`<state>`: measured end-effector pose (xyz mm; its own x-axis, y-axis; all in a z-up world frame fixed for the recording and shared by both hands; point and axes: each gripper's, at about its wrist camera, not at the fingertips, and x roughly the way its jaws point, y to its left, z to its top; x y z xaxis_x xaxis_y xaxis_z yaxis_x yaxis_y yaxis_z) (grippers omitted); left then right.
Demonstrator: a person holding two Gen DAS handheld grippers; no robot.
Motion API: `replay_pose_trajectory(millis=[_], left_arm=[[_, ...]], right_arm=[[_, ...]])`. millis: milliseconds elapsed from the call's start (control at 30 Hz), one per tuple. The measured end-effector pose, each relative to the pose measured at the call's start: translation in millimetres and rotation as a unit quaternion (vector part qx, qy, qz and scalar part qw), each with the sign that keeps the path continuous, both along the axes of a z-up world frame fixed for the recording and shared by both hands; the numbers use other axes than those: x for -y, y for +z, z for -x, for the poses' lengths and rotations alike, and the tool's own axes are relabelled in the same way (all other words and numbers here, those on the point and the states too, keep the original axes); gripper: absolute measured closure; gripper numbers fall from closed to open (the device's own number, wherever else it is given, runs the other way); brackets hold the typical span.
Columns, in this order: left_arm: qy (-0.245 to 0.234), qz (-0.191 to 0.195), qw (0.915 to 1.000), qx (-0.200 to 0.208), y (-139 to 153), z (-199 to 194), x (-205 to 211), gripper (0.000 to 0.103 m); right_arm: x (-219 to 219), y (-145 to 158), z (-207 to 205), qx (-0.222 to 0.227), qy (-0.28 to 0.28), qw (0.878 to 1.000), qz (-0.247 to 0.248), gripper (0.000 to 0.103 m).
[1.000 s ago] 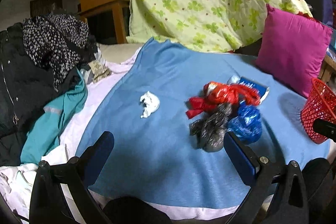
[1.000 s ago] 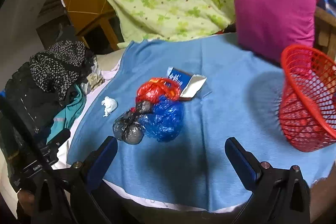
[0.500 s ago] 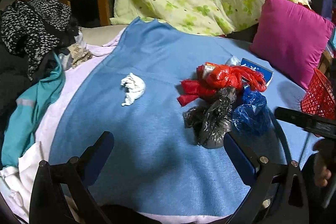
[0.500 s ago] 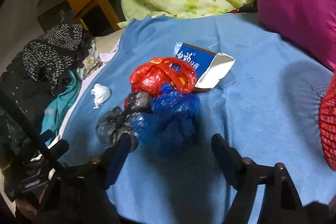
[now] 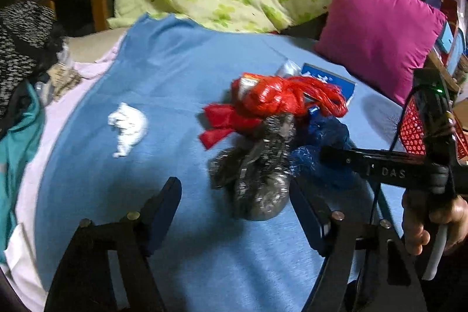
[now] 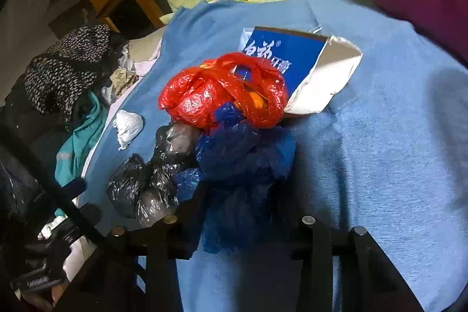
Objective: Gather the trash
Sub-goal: 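Grasp the black plastic bag with the left tool while the right tool grasps the blue bag, then carry both bags over the red wastebasket and open both tools to drop them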
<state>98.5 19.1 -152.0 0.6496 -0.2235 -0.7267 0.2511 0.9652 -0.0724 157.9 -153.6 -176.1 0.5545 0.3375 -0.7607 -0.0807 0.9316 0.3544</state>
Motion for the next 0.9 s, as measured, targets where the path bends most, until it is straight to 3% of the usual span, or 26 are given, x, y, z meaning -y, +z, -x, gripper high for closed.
replay_pose_trajectory(millis=[400,433,500,567,700,900], left_arm=[[-0.024,-0.027,0.9988,-0.033,-25.3,-30.1,43.9,0.027],[-0.025,-0.025,0.9986,-0.038,-28.2,-31.5,45.1,0.031],[-0.028,-0.025,0.9979,-0.052,-34.7,-34.3,47.9,0.054],[-0.027,-0.029,0.9971,-0.066,-41.0,-35.9,49.5,0.064],[-0.023,-0.022,0.9976,-0.061,-38.3,-29.9,48.4,0.072],[-0.033,-0.030,0.9988,-0.019,-15.3,-5.2,53.9,0.074]], right_arm=[[37.6,13.0,53.3,0.019,-0.015,1.000,-0.002,0.064],[41.7,13.8,56.7,0.019,-0.018,1.000,-0.003,0.064],[51.5,14.2,63.9,0.020,-0.026,0.999,-0.009,0.064],[59.7,15.8,69.6,0.023,-0.033,0.999,-0.014,0.064],[69.8,22.3,78.4,0.032,-0.040,0.998,-0.023,0.064],[75.3,32.8,87.3,0.047,-0.050,0.997,-0.032,0.064]])
